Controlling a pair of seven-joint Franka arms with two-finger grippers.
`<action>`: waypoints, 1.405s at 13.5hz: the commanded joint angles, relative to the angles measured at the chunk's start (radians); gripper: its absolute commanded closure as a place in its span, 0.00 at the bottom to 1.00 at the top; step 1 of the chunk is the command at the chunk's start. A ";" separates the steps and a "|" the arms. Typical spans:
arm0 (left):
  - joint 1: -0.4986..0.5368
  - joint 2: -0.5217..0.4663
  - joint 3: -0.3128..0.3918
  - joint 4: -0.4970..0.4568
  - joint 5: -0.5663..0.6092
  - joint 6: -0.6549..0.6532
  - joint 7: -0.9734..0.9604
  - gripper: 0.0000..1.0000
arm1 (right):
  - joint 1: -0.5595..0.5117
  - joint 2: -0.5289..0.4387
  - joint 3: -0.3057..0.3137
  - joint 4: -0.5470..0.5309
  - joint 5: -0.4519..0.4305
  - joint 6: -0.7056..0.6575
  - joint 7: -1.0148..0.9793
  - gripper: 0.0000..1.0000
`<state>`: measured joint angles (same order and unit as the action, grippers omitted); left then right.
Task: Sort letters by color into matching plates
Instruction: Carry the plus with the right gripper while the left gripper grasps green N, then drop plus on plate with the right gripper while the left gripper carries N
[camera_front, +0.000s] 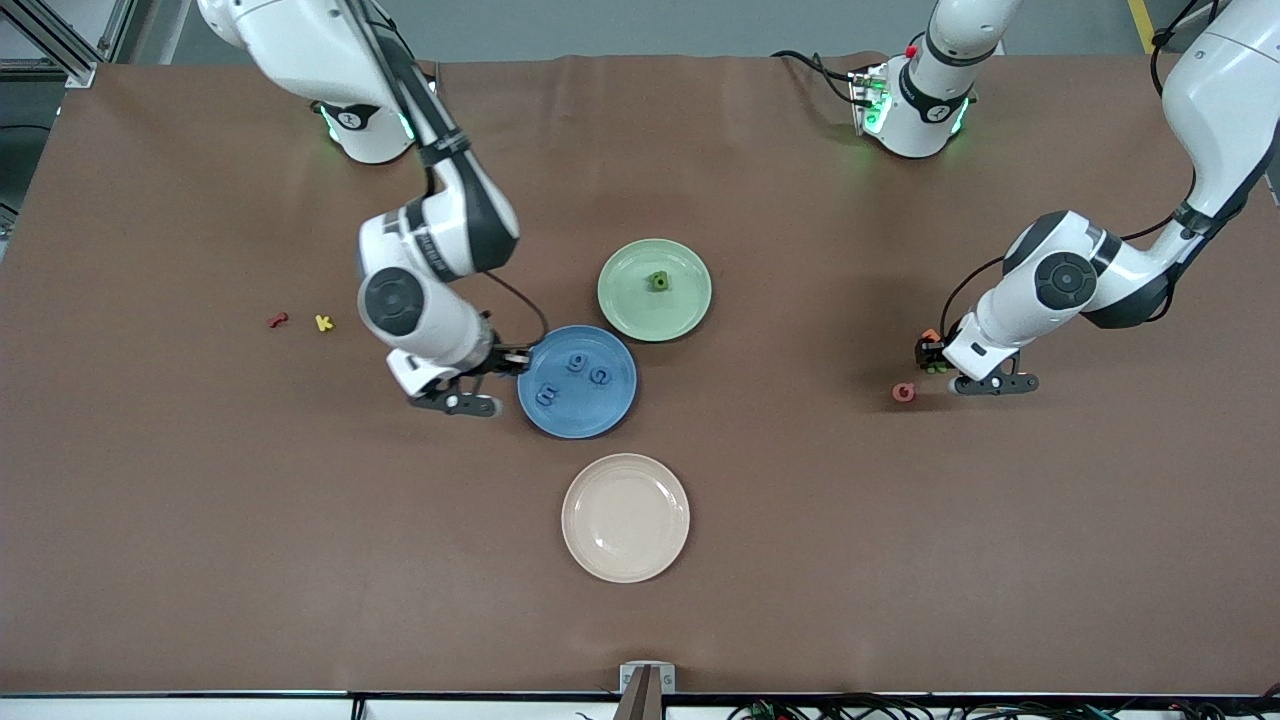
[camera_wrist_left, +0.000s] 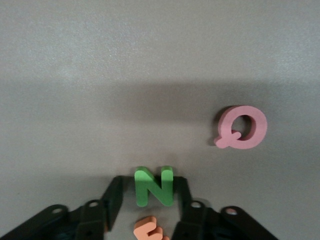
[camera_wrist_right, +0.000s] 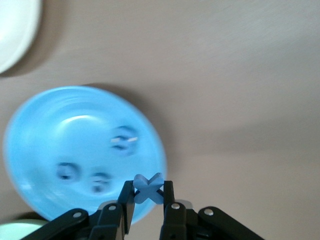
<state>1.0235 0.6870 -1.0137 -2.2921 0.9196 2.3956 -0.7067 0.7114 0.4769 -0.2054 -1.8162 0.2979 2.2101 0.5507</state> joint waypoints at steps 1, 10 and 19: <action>-0.023 0.008 0.015 0.003 0.027 0.013 -0.043 0.69 | 0.037 0.126 -0.014 0.162 0.024 -0.013 0.122 0.88; -0.036 -0.069 -0.135 0.034 0.018 -0.128 -0.117 1.00 | 0.037 0.279 -0.014 0.331 0.027 -0.003 0.172 0.88; -0.270 -0.024 -0.276 0.080 -0.053 -0.268 -0.513 1.00 | 0.039 0.319 -0.014 0.370 0.024 -0.007 0.173 0.07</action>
<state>0.8461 0.6553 -1.2909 -2.2320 0.8808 2.1401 -1.0898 0.7520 0.7804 -0.2171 -1.4809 0.3011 2.2186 0.7151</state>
